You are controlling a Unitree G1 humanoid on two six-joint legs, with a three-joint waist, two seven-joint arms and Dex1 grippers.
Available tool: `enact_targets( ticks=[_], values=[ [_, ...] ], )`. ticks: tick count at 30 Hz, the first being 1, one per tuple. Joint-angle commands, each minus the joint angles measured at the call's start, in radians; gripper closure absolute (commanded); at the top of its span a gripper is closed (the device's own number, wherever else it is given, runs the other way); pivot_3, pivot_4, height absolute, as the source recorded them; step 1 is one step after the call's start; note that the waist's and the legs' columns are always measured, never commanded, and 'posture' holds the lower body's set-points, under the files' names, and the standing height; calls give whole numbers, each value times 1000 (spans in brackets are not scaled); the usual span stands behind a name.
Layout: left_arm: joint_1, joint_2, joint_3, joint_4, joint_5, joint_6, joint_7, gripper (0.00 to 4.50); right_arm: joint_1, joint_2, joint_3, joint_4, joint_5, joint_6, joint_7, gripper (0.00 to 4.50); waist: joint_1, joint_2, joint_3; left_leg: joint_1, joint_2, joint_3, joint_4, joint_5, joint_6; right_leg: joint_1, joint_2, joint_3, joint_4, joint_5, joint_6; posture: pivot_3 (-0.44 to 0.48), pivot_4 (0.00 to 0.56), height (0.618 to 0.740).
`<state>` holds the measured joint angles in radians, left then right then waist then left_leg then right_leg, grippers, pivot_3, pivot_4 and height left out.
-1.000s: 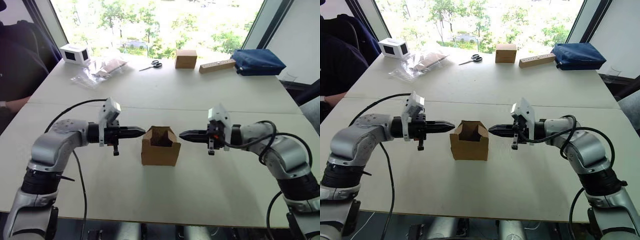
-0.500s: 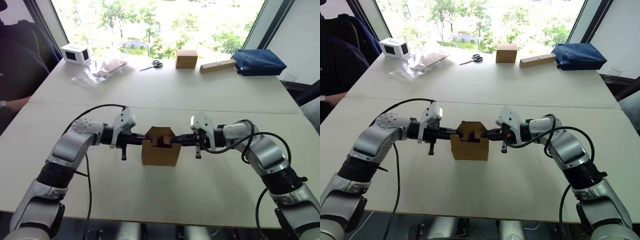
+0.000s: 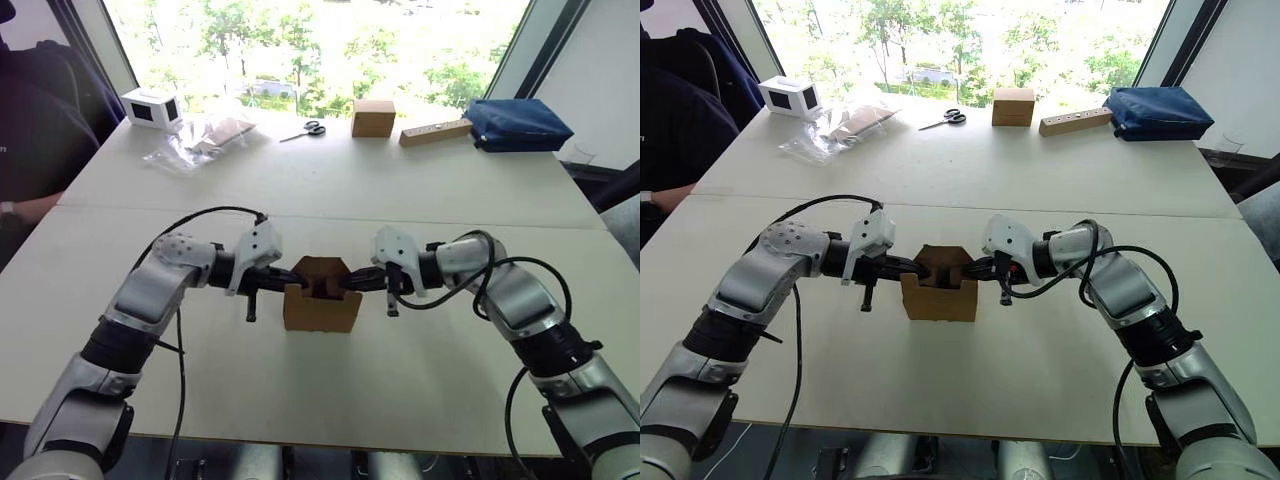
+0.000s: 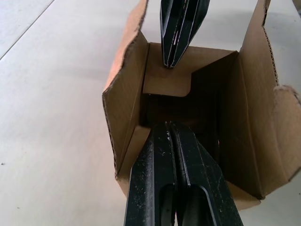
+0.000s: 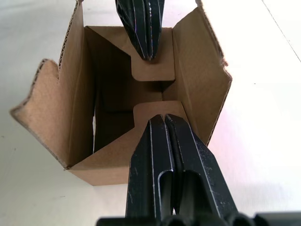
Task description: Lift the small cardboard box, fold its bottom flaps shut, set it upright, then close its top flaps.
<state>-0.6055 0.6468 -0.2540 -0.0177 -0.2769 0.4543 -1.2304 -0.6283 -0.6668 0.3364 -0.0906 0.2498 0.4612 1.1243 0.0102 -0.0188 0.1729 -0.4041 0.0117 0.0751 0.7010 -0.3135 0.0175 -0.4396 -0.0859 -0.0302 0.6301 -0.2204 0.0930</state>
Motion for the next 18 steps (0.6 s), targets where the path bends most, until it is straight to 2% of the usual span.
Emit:
enact_targets(
  ticks=[1, 12, 18],
  values=[
    [-2, 7, -3, -4, 16, 3, 5, 4460, -7, 0, -3, -5, -14, -7, 17, 4500, 0, 0, 0, 0, 0, 0, 0, 0, 0, 0, 0, 0, 0, 0, 0, 0, 150, 740],
    [-26, 0, 36, 31, -16, 19, 3, 4460, -11, -5, -20, 2, -27, -17, 29, 4500, 0, 0, 0, 0, 0, 0, 0, 0, 0, 0, 0, 0, 0, 0, 0, 0, 150, 740],
    [-58, 5, 132, 43, -134, 104, -18, 4460, -12, -27, -113, -37, 52, 48, 35, 4500, 0, 0, 0, 0, 1, 0, 0, 0, 0, 0, 0, 0, 0, 0, 0, 0, 150, 740]
  ],
)
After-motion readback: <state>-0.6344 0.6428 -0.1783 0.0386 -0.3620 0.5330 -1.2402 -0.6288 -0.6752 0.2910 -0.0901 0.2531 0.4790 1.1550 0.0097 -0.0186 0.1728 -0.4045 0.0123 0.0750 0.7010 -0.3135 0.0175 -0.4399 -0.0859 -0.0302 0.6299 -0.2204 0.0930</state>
